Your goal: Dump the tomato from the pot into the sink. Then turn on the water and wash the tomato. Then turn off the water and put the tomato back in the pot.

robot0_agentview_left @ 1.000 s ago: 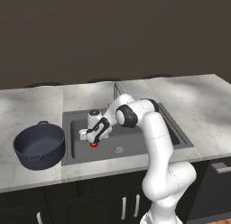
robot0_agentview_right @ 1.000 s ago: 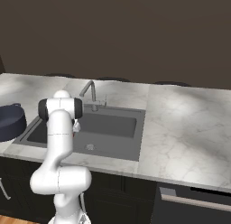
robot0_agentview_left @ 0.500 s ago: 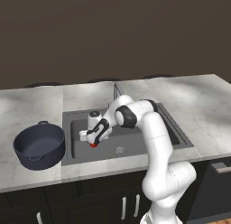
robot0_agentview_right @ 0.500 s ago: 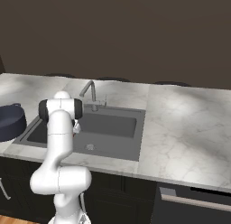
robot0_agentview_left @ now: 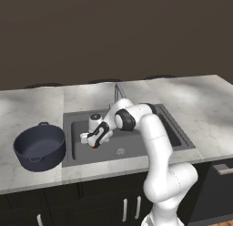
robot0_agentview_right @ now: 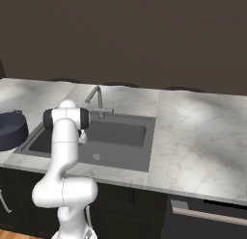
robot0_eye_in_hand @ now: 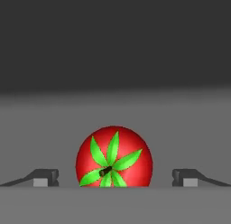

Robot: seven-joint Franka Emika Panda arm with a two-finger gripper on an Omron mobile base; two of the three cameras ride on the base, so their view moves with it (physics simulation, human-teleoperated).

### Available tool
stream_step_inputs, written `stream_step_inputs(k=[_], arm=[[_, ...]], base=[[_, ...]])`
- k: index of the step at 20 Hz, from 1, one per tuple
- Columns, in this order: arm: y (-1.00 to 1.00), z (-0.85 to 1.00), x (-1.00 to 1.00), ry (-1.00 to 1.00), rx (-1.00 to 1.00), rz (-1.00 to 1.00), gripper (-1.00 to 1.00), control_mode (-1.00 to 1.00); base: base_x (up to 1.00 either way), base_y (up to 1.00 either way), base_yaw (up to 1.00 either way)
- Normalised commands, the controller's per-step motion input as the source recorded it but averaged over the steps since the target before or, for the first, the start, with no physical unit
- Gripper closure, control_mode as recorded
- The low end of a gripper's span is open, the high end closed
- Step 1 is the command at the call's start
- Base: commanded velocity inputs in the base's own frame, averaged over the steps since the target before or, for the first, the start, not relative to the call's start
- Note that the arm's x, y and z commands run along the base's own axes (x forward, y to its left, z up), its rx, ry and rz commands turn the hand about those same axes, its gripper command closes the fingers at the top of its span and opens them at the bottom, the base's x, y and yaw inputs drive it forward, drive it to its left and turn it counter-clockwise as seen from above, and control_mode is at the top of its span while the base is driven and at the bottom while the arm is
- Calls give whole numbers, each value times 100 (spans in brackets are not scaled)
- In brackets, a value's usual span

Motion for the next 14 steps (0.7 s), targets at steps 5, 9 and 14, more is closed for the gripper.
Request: stream_step_inputs(k=[5, 9, 14], arm=[[0, -14, 10, 0, 0, 0, -100, -100], [0, -18, 11, 0, 0, 0, -100, -100], [0, -23, 4, 0, 0, 0, -100, -100]], base=[[0, 0, 0], [0, 0, 0], [0, 0, 0]])
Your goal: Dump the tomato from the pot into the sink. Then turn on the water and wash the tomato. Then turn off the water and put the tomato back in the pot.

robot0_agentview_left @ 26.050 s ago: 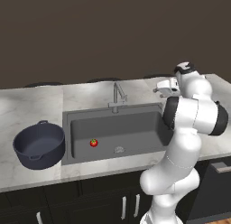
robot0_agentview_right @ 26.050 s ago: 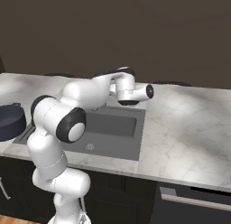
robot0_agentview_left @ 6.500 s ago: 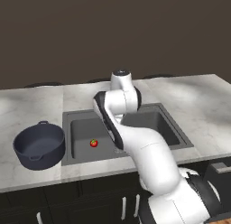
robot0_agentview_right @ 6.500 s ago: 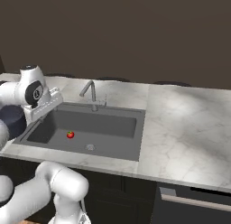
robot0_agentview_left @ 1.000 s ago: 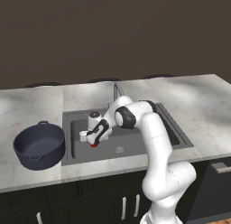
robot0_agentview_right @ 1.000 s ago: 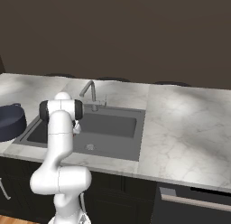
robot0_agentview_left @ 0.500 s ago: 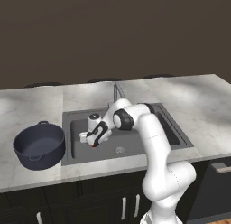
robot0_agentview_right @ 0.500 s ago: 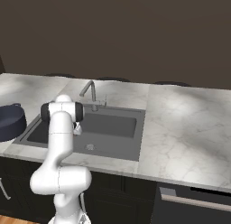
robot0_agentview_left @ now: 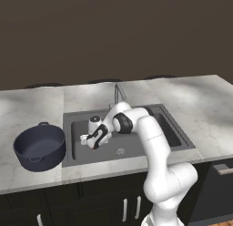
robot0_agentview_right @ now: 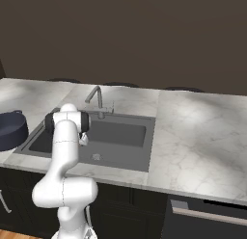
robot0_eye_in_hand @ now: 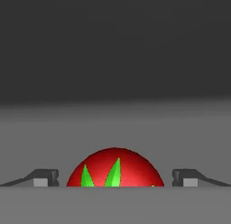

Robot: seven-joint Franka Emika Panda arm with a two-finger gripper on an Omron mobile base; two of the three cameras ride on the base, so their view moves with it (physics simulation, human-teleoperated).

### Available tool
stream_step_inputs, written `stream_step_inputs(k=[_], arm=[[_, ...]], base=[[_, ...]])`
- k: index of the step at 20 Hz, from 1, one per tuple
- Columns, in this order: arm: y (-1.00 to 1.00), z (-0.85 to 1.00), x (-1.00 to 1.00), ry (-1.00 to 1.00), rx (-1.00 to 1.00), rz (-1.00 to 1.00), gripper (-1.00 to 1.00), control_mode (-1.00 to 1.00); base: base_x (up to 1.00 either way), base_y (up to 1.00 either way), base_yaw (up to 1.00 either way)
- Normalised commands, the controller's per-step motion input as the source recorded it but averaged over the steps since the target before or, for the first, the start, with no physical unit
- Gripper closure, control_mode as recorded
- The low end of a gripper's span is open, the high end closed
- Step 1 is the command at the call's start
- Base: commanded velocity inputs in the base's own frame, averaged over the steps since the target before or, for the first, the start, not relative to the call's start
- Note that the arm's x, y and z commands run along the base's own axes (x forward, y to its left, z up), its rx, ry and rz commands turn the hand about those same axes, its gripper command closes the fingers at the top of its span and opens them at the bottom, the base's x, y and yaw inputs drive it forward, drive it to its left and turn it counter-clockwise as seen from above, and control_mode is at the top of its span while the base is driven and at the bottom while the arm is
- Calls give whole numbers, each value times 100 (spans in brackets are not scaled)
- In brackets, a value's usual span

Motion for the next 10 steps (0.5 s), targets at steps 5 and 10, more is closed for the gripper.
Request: stream_step_inputs(k=[5, 10], arm=[[0, -21, 1, 0, 0, 0, 100, -100], [-4, -2, 0, 0, 0, 0, 100, -100]], base=[[0, 0, 0], [0, 0, 0]])
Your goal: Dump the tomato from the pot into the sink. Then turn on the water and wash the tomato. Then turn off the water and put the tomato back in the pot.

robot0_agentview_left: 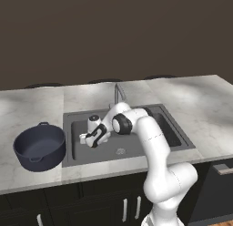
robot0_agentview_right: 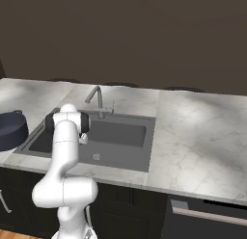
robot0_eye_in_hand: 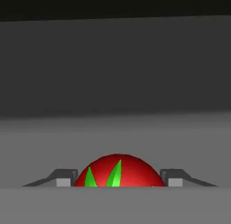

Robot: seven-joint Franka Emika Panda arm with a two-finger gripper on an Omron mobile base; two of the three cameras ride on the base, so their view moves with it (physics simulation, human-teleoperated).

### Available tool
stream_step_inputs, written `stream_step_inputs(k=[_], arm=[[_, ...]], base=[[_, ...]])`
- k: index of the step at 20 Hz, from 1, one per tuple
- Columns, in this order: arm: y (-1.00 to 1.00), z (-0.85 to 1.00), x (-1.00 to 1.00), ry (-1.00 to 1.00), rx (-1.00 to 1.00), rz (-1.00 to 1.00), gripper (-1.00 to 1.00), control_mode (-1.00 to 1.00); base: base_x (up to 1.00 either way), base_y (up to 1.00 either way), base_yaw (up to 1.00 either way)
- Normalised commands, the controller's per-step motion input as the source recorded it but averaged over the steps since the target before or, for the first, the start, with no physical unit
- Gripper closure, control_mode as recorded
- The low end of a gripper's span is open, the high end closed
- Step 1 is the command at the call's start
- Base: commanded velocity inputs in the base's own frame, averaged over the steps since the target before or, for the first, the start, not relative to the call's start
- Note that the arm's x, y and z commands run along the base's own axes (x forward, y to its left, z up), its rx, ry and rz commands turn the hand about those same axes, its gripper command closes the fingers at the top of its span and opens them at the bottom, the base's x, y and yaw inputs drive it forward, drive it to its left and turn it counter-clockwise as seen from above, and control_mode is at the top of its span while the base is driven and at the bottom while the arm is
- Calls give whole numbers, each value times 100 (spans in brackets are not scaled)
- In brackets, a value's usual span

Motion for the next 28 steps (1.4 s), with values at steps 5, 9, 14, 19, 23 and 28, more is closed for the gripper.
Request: stream_step_inputs(k=[5, 9, 14, 19, 23, 28], arm=[[-20, 22, -34, -3, 0, 0, 100, -100], [-5, 86, -55, -15, 4, 0, 100, -100], [0, 100, -32, -17, 4, 0, 100, -100], [0, 100, -21, -13, 5, 0, 100, -100], [0, 100, 0, -11, 5, 0, 100, -100], [2, 100, -1, -2, 9, 0, 100, -100]], base=[[0, 0, 0], [0, 0, 0], [0, 0, 0], [0, 0, 0], [0, 0, 0], [0, 0, 0]])
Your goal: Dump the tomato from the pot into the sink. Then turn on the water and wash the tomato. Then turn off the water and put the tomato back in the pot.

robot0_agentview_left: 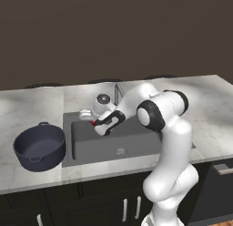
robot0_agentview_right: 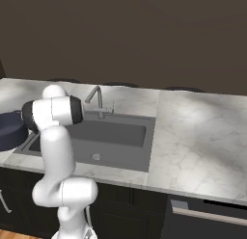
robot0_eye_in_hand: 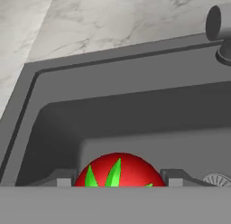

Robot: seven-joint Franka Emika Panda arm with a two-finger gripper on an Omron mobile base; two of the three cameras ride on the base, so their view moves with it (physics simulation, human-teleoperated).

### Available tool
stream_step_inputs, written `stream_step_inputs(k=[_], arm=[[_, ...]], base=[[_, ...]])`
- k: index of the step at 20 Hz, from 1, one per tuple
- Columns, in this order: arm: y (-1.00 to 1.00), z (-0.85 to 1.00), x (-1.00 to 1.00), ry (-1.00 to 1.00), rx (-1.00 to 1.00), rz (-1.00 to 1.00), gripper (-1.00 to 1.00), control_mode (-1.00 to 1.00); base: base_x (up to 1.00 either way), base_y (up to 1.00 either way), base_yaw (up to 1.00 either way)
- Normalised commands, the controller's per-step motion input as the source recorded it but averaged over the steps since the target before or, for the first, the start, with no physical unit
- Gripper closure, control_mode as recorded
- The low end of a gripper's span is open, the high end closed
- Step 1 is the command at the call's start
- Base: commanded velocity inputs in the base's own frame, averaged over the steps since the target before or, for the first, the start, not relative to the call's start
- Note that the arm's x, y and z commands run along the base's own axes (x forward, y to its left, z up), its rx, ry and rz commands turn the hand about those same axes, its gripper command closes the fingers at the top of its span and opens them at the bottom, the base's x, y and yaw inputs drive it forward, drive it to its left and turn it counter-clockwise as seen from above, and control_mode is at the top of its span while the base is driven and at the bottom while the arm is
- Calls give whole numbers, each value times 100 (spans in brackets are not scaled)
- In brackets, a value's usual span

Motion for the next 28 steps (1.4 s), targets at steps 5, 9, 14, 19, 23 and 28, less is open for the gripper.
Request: stream_step_inputs(k=[5, 9, 14, 19, 23, 28], arm=[[13, 100, -10, 0, 11, 0, 100, -100], [21, 100, -34, 5, 8, 0, 100, -100], [21, 100, -57, 4, 3, 0, 100, -100], [28, 79, -79, 1, 0, 5, 100, -100], [48, 30, -74, 3, -2, 8, 100, -100], [59, 0, -40, 5, -4, 9, 100, -100]], base=[[0, 0, 0], [0, 0, 0], [0, 0, 0], [0, 0, 0], [0, 0, 0], [0, 0, 0]])
